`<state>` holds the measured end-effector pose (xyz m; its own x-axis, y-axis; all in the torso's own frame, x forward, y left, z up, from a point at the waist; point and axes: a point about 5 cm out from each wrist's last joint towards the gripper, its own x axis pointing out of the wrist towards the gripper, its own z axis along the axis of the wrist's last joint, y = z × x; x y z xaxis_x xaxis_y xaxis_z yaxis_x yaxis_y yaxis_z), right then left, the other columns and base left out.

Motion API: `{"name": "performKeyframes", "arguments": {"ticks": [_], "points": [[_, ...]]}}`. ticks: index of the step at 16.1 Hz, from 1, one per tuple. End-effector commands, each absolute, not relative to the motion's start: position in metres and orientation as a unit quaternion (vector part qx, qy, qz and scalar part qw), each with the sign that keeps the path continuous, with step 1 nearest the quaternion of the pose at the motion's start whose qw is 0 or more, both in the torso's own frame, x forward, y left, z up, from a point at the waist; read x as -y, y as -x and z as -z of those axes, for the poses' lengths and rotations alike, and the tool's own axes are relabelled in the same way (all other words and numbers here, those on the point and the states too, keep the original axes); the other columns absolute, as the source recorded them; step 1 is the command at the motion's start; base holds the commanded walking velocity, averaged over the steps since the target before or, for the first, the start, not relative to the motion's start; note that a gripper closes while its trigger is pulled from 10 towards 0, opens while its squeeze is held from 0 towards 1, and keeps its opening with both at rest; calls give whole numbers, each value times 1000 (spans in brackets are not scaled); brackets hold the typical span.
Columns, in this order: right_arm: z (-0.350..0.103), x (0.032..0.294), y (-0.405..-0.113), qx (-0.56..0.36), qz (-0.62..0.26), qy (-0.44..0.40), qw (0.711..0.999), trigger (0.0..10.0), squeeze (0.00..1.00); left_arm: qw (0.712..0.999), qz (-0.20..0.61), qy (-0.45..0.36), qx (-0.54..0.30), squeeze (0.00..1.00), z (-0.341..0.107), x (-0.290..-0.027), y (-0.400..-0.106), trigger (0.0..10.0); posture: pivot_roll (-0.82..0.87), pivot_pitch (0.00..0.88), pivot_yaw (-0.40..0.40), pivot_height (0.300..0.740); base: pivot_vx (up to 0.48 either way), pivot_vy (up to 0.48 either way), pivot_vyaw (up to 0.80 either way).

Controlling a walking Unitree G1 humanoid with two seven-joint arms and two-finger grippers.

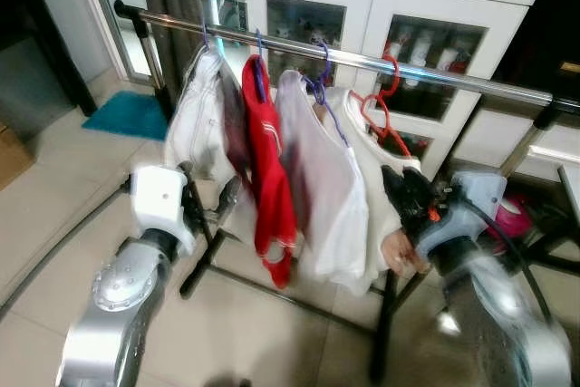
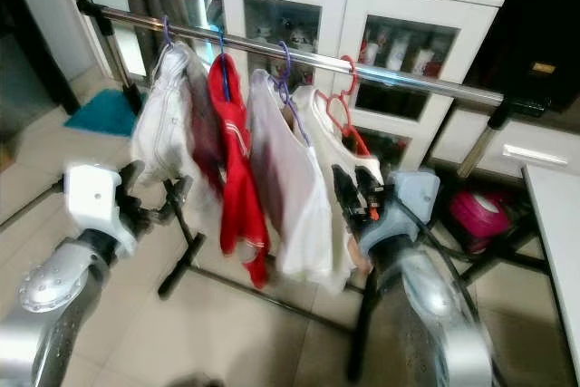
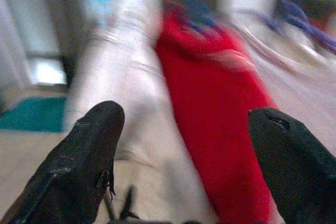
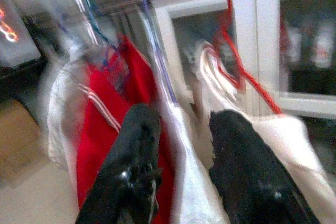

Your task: Hang hanger

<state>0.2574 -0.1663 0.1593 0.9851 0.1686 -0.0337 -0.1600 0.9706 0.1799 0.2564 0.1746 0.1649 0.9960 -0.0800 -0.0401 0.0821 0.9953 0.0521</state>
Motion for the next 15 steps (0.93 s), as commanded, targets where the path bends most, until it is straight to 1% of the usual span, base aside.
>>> {"name": "performKeyframes", "arguments": {"ticks": [1,2,3,4,7,8,12,13,14,15], "points": [[-174,173,-260,6,-59,-79,995,10000,0,999,-4,-31,-9,0,-173,-188,-255,10000,-10,0,-63,740,0,0,0],[-175,175,-261,12,-58,-61,996,10000,0,999,-7,-36,-12,0,-170,-187,-254,10000,-17,0,-62,740,0,0,0],[-178,179,-260,33,-37,-27,998,10000,0,999,-4,-36,-13,0,-168,-184,-253,10000,-22,0,-65,740,0,0,0],[-173,176,-259,4,-61,-53,997,10000,0,999,-5,-37,-12,0,-167,-183,-253,10000,-31,0,-69,740,0,0,0],[-169,171,-259,-24,-80,-62,995,10000,0,999,3,-37,-17,0,-170,-177,-255,10000,-26,0,-77,740,0,0,0],[-165,168,-259,-32,-86,-71,993,10000,0,999,26,-41,-17,0,-170,-171,-255,10000,-25,0,-78,740,0,0,0],[-162,156,-266,-40,-93,-104,989,10000,0,996,71,-52,-9,0,-175,-162,-263,10000,-14,0,-64,740,0,0,0],[-161,154,-270,-43,-92,-107,989,10000,765,995,76,-57,-9,0,-176,-160,-264,10000,-13,0,-62,740,0,0,0],[-159,153,-274,-47,-85,-111,989,10000,1000,995,79,-61,-8,0,-176,-160,-264,10000,-8,0,-57,740,0,0,0],[-160,152,-277,-39,-88,-117,988,10000,1000,994,82,-65,-6,0,-176,-159,-264,10000,-3,0,-55,740,0,0,0]]}}
